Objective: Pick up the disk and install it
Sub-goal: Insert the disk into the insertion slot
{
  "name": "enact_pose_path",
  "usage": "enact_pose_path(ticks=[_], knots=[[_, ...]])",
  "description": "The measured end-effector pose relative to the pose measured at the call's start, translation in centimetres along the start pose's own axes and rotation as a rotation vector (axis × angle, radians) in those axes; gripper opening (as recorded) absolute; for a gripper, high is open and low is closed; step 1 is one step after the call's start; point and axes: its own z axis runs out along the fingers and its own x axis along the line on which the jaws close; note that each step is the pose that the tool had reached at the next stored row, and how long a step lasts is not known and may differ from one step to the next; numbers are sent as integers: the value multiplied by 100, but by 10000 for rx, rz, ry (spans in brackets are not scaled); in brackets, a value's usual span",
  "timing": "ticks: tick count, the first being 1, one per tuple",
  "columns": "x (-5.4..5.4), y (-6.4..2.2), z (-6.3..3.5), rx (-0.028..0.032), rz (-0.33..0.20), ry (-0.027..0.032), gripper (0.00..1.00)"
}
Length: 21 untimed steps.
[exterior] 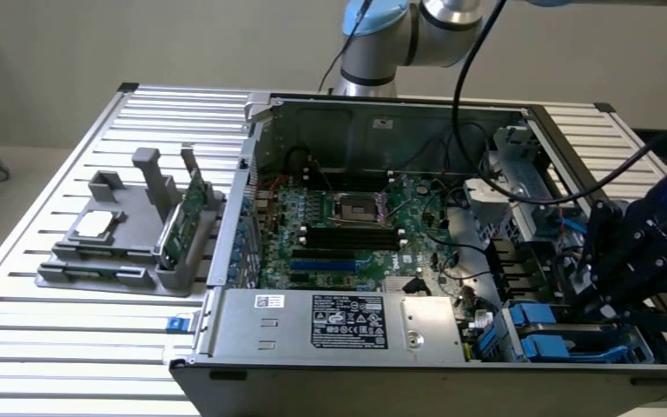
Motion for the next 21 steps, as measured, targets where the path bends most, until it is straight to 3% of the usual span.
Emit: enact_pose_path(ticks=[3,6,8,10,12,13,21], knots=[[-13,-1,1,-6,-18,67,17],[-15,0,3,-9,-25,87,18],[-15,0,3,-4,-27,91,24],[-15,-1,0,0,-27,88,37],[-15,-2,-2,4,-26,88,37],[-15,-2,-2,4,-26,90,43],[-16,-17,-49,5,-25,88,43]])
